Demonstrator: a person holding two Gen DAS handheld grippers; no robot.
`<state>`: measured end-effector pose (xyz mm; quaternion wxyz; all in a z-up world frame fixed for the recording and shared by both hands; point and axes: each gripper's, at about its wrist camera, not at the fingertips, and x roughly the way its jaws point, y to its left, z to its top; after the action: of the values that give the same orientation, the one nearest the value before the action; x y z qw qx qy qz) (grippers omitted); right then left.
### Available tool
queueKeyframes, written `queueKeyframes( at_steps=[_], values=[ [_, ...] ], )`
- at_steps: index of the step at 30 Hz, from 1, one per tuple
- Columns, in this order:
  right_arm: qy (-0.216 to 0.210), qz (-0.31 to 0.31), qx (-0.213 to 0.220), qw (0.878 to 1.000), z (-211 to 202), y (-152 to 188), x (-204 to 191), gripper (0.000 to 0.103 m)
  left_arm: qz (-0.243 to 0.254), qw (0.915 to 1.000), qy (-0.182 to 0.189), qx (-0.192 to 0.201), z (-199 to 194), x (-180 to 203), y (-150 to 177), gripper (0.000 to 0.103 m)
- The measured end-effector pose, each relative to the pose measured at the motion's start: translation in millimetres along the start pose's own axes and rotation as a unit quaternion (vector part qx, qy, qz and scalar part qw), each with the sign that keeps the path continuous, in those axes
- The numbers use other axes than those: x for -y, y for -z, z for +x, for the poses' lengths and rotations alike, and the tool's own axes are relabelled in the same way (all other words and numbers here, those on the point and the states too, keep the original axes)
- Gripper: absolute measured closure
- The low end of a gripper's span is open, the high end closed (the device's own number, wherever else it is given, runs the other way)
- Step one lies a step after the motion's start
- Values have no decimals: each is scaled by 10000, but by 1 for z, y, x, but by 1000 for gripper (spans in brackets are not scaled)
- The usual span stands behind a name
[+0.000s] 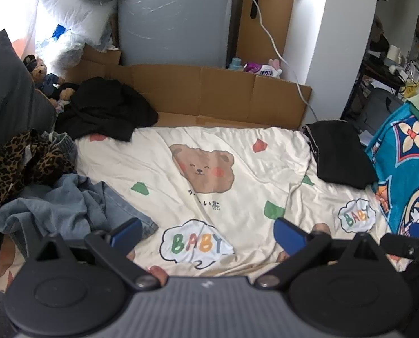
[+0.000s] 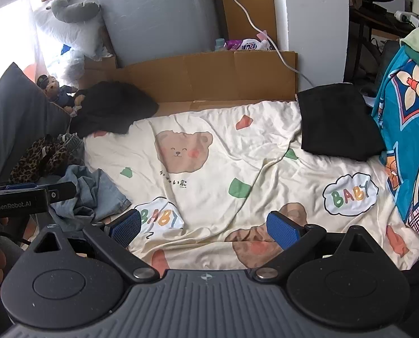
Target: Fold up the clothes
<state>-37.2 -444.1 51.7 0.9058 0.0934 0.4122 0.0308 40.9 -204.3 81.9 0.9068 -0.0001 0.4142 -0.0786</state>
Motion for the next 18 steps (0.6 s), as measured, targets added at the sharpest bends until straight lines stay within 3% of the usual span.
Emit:
queueKeyframes(
  at_steps=[18],
  values=[
    [41, 5, -11, 10000, 3, -1, 0, 4, 141, 9999, 32, -9, -1, 6, 3, 1]
  ],
)
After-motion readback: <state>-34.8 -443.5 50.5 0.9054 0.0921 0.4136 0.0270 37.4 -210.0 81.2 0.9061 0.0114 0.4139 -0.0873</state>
